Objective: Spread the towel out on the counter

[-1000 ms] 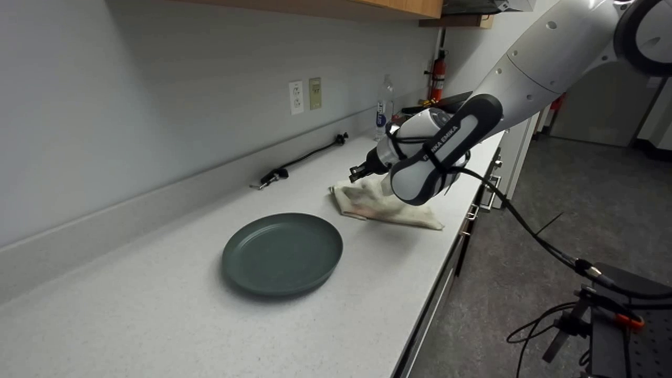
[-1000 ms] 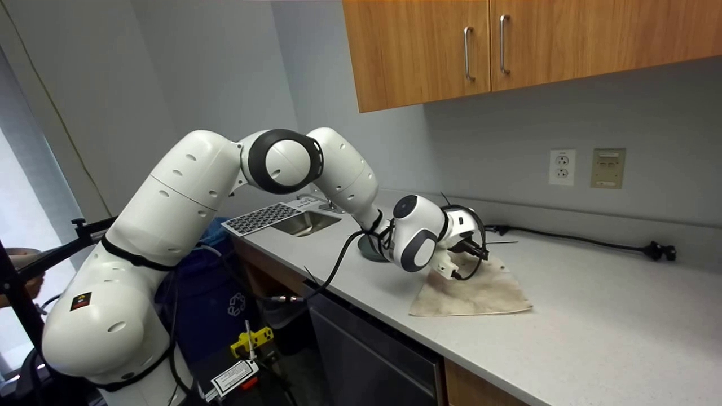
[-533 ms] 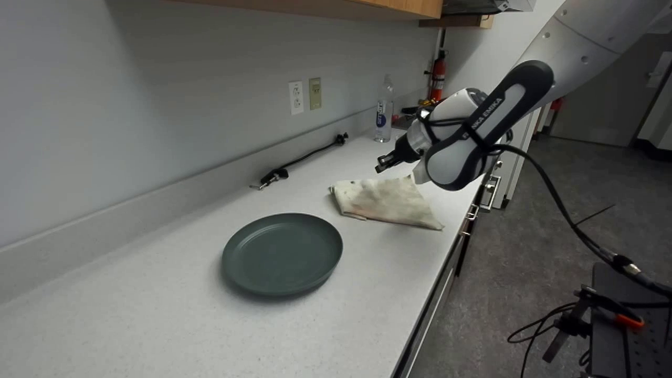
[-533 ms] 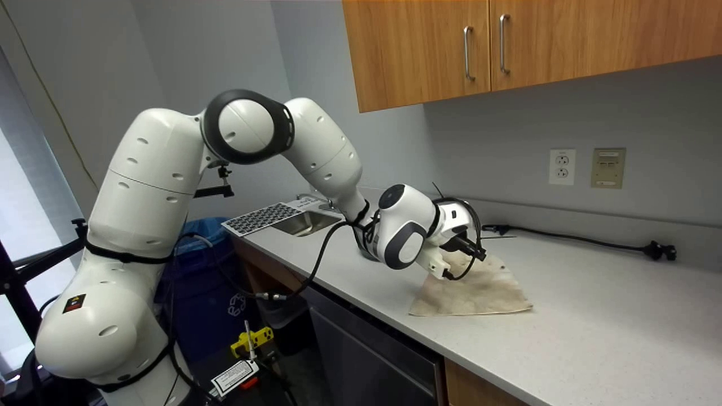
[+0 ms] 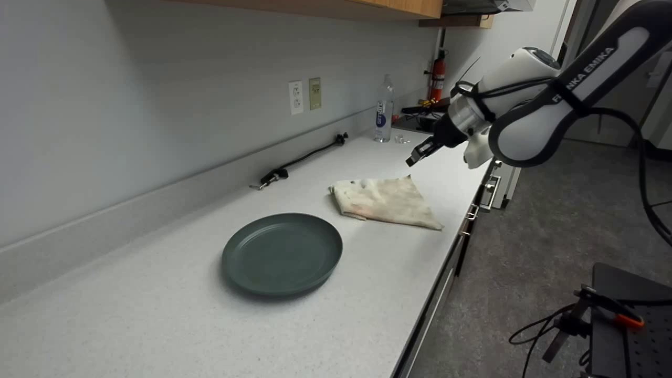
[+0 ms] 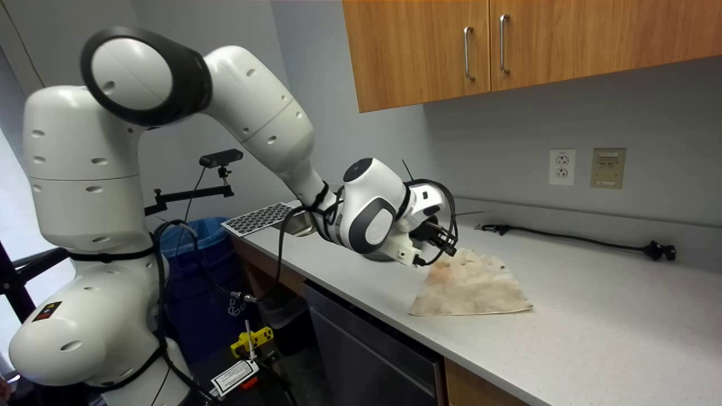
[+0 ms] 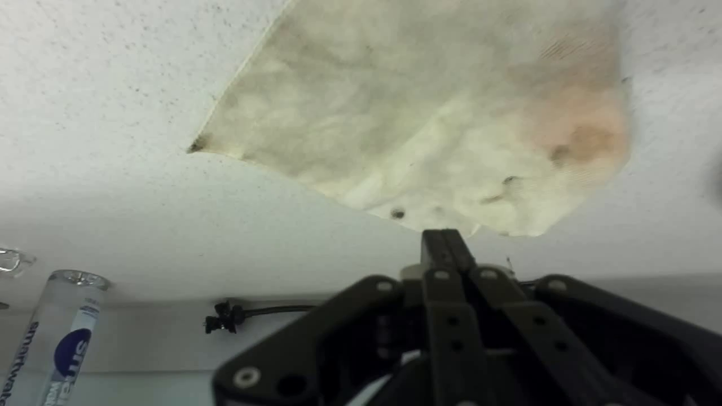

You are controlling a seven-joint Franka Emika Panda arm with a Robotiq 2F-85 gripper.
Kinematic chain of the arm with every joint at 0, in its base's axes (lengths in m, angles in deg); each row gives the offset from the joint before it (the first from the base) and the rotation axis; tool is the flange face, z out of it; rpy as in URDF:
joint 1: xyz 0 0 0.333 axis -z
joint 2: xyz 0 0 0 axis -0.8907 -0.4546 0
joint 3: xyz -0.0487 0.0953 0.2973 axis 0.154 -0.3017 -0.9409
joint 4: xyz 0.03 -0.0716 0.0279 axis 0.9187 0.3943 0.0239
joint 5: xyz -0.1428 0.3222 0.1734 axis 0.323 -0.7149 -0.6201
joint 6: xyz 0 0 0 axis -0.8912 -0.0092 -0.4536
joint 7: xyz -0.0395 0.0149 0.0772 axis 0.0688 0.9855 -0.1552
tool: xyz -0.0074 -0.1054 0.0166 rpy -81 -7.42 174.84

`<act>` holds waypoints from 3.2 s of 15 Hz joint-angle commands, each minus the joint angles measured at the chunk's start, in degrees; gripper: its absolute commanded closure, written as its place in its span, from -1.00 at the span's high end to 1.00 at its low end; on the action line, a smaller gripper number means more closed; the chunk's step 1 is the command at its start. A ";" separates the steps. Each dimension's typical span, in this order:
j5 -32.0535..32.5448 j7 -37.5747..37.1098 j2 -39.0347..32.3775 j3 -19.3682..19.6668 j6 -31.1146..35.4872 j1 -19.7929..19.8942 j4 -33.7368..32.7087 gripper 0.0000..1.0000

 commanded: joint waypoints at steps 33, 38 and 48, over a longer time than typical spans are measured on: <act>4.64 5.15 1.30 -66.04 -6.31 69.63 7.25 -0.18; 3.33 2.87 2.74 -66.32 -3.26 69.94 9.27 0.62; 7.61 6.96 4.24 -66.03 3.19 69.78 13.26 1.00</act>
